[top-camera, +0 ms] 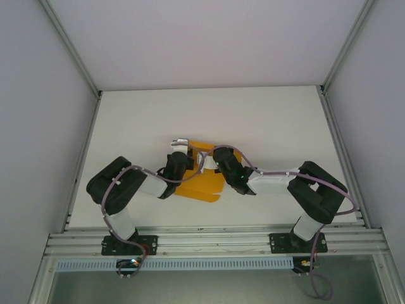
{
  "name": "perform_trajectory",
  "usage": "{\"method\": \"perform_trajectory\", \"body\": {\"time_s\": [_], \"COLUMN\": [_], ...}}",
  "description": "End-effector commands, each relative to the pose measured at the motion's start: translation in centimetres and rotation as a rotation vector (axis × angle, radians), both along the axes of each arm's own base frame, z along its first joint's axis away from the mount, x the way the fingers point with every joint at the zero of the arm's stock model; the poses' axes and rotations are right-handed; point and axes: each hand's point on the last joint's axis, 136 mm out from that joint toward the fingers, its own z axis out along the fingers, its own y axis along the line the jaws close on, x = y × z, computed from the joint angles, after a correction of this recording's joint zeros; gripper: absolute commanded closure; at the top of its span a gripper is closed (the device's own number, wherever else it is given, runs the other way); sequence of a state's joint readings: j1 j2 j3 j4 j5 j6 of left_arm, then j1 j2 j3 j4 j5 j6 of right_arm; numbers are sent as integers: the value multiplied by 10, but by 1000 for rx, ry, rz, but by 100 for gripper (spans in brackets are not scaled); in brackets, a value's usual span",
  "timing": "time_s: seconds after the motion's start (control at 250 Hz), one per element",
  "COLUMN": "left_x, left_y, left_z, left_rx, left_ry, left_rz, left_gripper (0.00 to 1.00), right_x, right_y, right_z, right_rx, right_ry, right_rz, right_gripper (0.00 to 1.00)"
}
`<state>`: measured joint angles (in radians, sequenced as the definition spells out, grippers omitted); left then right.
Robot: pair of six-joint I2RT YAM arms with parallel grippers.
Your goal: Assemble paper box
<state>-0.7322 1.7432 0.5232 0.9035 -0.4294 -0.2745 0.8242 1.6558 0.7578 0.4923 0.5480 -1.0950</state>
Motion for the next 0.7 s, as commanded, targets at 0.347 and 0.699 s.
{"method": "perform_trajectory", "body": {"time_s": [0.347,0.699], "left_x": [-20,-20], "left_y": [19,16], "left_z": [-18,-6], "left_rx": [12,31], "left_ry": [120,94], "left_rz": [-32,-45], "left_gripper": [55,100], "right_x": [-8,-11], "right_y": [-16,-11], "right_z": [-24,-12], "right_rx": [-85,-21], "right_ry": [76,75], "right_rz": [-43,-29], "right_gripper": [100,98]}}
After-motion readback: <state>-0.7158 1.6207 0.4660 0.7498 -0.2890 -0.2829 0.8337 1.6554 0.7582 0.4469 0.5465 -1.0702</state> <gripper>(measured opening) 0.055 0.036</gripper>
